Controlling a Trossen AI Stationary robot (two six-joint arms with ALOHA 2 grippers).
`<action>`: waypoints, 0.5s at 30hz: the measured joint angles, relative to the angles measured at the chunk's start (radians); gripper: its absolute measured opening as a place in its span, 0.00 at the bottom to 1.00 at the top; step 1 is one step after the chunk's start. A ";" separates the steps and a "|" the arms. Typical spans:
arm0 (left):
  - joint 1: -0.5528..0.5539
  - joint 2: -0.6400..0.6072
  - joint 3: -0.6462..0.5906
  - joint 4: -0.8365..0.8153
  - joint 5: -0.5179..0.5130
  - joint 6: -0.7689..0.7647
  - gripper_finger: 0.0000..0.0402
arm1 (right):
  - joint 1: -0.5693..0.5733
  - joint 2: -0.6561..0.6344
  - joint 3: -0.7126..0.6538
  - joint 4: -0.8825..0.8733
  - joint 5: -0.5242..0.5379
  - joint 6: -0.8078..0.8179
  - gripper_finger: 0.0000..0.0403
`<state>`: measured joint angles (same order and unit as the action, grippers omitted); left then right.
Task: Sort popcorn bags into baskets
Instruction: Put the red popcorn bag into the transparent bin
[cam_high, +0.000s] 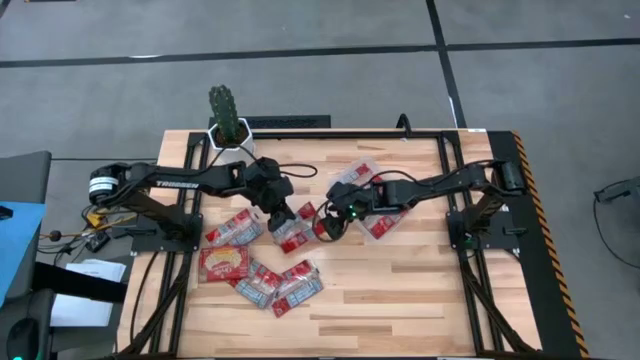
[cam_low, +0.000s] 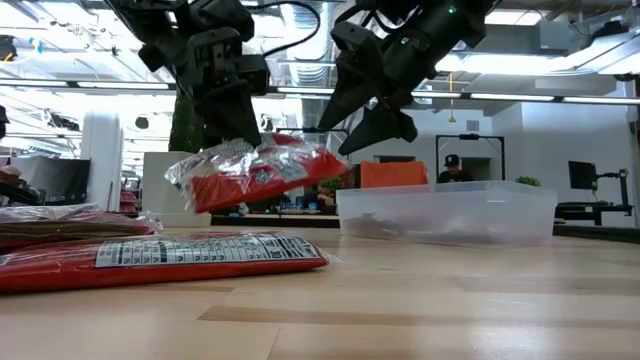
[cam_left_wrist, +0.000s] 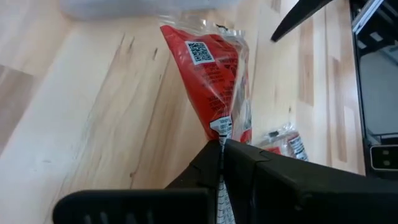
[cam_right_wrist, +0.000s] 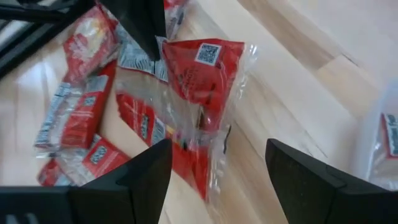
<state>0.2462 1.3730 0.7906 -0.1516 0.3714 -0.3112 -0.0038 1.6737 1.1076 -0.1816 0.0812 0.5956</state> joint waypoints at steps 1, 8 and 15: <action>0.000 -0.007 0.000 0.000 -0.003 -0.006 0.00 | -0.009 0.000 0.000 0.008 -0.017 -0.003 0.70; 0.000 -0.047 0.000 0.000 -0.041 -0.013 0.00 | -0.045 0.000 0.000 0.067 -0.081 -0.071 0.70; -0.003 -0.048 0.000 0.010 -0.044 -0.017 0.00 | -0.087 0.000 0.000 0.063 -0.133 -0.124 0.70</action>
<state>0.2436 1.3247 0.7910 -0.1421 0.3277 -0.3285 -0.0907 1.6737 1.1076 -0.1187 -0.0522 0.4715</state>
